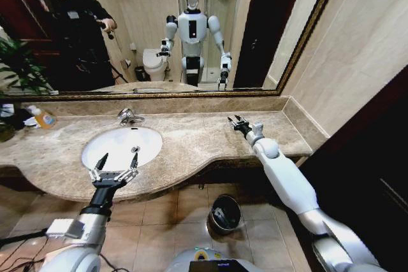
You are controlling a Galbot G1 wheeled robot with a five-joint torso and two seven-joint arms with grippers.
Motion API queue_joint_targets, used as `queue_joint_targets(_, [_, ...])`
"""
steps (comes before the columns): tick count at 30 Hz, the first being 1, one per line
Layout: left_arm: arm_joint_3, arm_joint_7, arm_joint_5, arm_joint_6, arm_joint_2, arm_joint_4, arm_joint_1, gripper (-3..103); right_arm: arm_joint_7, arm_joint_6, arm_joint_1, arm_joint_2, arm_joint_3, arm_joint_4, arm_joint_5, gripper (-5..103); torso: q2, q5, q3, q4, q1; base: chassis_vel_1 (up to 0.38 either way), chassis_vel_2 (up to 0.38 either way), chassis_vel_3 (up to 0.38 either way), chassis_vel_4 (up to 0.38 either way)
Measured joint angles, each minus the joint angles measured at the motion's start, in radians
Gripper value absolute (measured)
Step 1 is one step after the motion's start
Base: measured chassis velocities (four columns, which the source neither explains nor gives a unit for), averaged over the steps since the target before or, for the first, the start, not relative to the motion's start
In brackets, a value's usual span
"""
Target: Pick up the trash from the sink and place it in the trash bin.
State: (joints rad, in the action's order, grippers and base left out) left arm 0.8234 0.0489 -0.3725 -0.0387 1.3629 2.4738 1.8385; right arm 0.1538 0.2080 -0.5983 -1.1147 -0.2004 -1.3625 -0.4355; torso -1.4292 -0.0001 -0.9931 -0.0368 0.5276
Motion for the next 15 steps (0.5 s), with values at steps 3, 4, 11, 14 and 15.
queue_joint_targets(3, [0.0,0.0,0.0,0.0,0.0,0.0,0.0,100,0.033,0.01,0.021,0.001,0.006,0.028,0.0,67,0.0,0.0003,0.0,-0.0001,0.0,0.0,0.0,0.0,0.0])
queue_joint_targets(4, [0.0,0.0,0.0,0.0,0.0,0.0,0.0,100,0.05,0.016,0.03,0.002,0.007,0.037,0.002,73,0.0,0.0002,0.0,0.0,0.0,0.0,0.0,0.0,0.0])
queue_joint_targets(11, [0.0,0.0,0.0,0.0,0.0,0.0,0.0,100,0.123,0.023,0.107,-0.003,0.01,0.144,0.013,97,0.0,0.0,0.0,-0.0001,0.0,0.0,0.0,0.0,0.0])
queue_joint_targets(14, [0.0,0.0,0.0,0.0,0.0,0.0,0.0,100,0.126,0.034,0.143,-0.004,0.008,0.195,0.025,100,0.0,0.0001,0.0,-0.0001,0.0,0.0,0.0,0.0,0.0])
queue_joint_targets(15, [0.0,0.0,0.0,0.0,0.0,0.0,0.0,100,0.126,0.034,0.143,-0.004,0.008,0.195,0.025,100,0.0,0.0001,0.0,-0.0001,0.0,0.0,0.0,0.0,0.0])
